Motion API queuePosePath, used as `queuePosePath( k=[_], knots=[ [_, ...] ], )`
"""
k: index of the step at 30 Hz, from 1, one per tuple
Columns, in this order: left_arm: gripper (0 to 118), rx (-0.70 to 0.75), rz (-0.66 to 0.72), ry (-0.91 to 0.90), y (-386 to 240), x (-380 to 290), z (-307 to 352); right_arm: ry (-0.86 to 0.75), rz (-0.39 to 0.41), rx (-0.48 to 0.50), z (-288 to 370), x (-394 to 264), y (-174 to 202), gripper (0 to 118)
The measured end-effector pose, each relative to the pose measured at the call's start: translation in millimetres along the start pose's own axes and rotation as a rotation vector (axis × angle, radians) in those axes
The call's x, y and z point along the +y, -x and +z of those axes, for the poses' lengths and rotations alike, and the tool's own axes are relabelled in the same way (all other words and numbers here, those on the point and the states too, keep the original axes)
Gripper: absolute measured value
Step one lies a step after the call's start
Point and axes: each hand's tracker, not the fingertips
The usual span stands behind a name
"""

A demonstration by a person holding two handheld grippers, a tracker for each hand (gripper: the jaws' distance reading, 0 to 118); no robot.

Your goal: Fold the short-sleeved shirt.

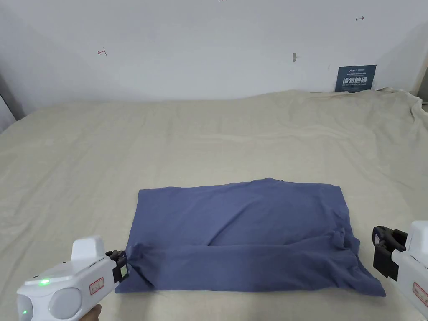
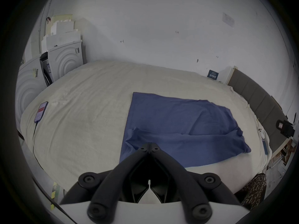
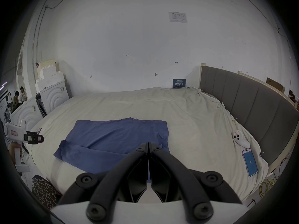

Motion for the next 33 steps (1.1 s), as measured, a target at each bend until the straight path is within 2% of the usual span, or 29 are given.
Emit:
queuePosePath(
  k=[7,8,12,13,19,20,22,25,27,31,33],
  knots=[
    [0,0.023,0.015,0.197,21,8,-58,0.028,-0.011,-0.007,-12,-1,-3,0],
    [6,0.029,0.020,0.211,23,8,-66,0.034,-0.012,-0.007,-14,-1,-3,0],
    [68,0.066,0.051,0.325,37,2,-98,0.061,-0.026,-0.013,-23,-4,-6,0],
    [71,0.068,0.053,0.338,40,0,-104,0.069,-0.028,-0.016,-26,-5,-6,0],
    [68,0.098,0.042,0.390,47,-18,-126,0.110,-0.048,-0.022,-38,-12,-9,0],
    [63,0.098,0.039,0.390,46,-20,-128,0.113,-0.052,-0.022,-39,-13,-9,0],
    [35,0.095,0.028,0.415,43,-25,-131,0.125,-0.063,-0.021,-42,-15,-11,0],
    [23,0.094,-0.005,0.417,36,-31,-134,0.140,-0.071,-0.025,-46,-19,-13,0],
    [7,0.087,-0.015,0.420,34,-30,-133,0.157,-0.078,-0.030,-50,-22,-17,0],
    [3,0.059,-0.011,0.400,35,-25,-128,0.252,-0.110,-0.056,-70,-37,-31,0],
    [3,0.056,-0.023,0.378,35,-22,-122,0.310,-0.099,-0.081,-85,-49,-40,1]
  ],
)
